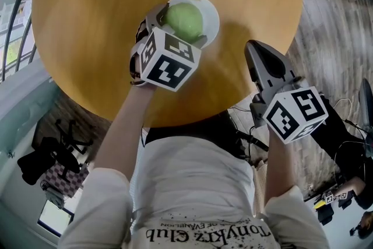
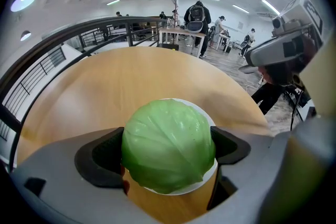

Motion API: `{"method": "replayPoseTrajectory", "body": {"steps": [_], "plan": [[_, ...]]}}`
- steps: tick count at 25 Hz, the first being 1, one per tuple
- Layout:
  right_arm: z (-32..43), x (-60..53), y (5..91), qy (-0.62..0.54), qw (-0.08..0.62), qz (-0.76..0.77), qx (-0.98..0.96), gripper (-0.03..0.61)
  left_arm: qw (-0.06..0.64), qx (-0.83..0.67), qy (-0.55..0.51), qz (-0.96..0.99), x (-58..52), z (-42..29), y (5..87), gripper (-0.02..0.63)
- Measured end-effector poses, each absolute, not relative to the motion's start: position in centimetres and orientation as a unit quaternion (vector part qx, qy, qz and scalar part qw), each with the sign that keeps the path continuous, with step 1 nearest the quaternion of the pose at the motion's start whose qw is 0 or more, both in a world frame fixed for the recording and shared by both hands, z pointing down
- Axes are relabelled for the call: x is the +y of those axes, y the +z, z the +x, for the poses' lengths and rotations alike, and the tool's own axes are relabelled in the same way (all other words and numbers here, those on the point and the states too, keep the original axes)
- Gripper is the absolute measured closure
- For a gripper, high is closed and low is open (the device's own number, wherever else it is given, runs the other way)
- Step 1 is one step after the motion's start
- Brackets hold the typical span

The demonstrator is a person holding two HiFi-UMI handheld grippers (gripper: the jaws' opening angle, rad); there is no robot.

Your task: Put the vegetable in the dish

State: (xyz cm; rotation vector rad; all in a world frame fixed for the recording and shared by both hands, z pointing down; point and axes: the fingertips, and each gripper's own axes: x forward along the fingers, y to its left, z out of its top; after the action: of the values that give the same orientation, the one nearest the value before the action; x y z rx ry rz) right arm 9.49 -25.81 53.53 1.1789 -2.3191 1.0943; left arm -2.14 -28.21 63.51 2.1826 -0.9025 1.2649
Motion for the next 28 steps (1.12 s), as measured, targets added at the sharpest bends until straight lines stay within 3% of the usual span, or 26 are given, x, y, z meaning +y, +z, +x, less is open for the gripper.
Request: {"method": "replayPoseTrajectory", "body": {"steps": [28], "plan": [[9.0, -23.2, 52.6, 0.384, 0.157, 0.414, -0.81, 0.561, 0.226, -0.301, 0.473, 0.797, -26.0, -1.7, 63.4, 0.11]]}}
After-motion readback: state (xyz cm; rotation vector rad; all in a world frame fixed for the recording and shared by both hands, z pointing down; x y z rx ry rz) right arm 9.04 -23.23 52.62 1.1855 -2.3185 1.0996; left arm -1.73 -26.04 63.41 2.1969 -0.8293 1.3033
